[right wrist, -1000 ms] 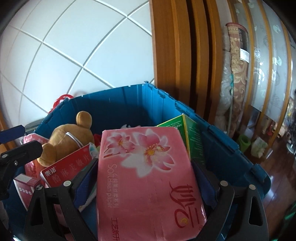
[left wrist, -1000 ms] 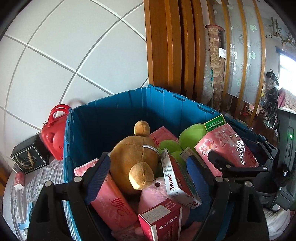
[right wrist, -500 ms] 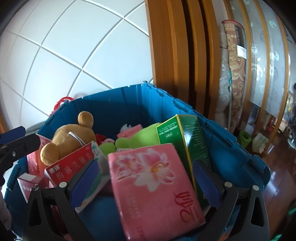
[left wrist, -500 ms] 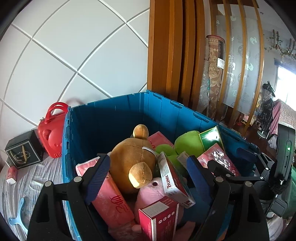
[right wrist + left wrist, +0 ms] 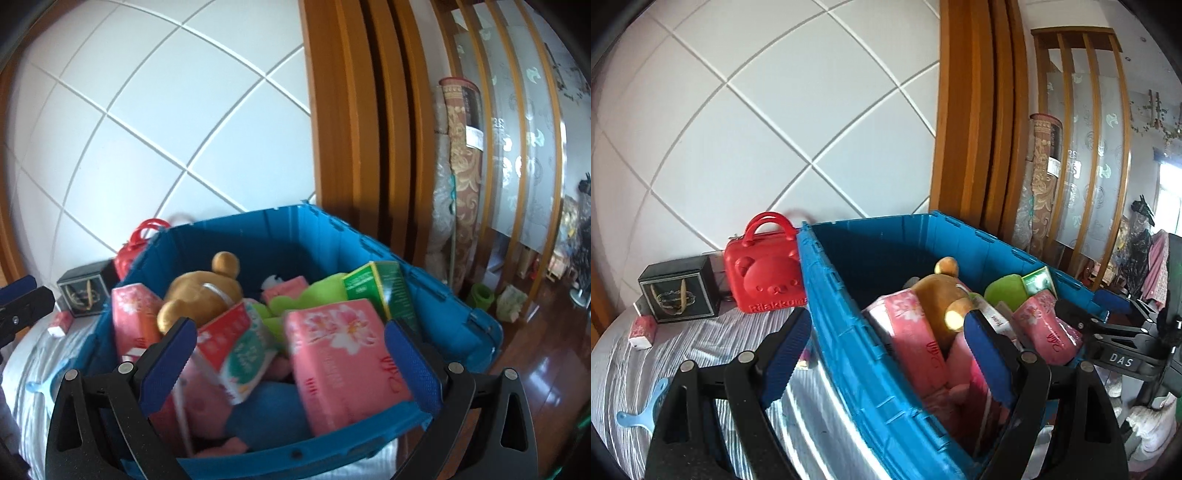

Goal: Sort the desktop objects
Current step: 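Move both tools back over the bed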

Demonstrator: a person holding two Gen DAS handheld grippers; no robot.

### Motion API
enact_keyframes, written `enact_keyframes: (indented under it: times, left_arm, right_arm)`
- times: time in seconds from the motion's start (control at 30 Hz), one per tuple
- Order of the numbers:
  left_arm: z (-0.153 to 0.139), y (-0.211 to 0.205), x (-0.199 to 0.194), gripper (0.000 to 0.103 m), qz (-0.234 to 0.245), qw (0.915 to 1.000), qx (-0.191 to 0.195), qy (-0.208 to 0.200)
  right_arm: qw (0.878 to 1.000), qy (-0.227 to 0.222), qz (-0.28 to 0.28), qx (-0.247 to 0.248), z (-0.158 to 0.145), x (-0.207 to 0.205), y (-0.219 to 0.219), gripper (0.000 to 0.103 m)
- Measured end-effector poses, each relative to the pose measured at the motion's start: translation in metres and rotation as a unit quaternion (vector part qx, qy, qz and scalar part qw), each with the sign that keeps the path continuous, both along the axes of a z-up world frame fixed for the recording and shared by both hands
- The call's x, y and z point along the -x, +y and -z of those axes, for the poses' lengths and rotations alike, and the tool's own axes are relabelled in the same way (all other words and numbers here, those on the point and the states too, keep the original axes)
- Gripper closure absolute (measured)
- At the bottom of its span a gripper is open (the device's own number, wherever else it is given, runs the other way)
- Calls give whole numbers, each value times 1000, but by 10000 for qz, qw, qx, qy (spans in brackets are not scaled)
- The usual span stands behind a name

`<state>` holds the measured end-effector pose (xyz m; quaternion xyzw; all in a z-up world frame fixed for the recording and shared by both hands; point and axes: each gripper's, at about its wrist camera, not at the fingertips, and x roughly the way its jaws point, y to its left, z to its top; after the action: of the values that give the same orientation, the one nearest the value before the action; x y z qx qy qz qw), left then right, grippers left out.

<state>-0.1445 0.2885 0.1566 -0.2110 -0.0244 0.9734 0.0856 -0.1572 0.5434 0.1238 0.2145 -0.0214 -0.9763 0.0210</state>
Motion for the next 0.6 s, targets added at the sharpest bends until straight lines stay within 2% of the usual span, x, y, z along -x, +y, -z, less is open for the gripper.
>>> enact_keyframes:
  times: [0.2,0.6]
  left_arm:
    - [14,-75,-6,18,-457,9984,-273,-201]
    - [46,-242,-13,18,-1177,9895,-507,-660]
  right_arm:
    - [9993,177,-319,-112,-14,-15,-62,0]
    - [9962,374,-679,-386,-29,-35,-212,0]
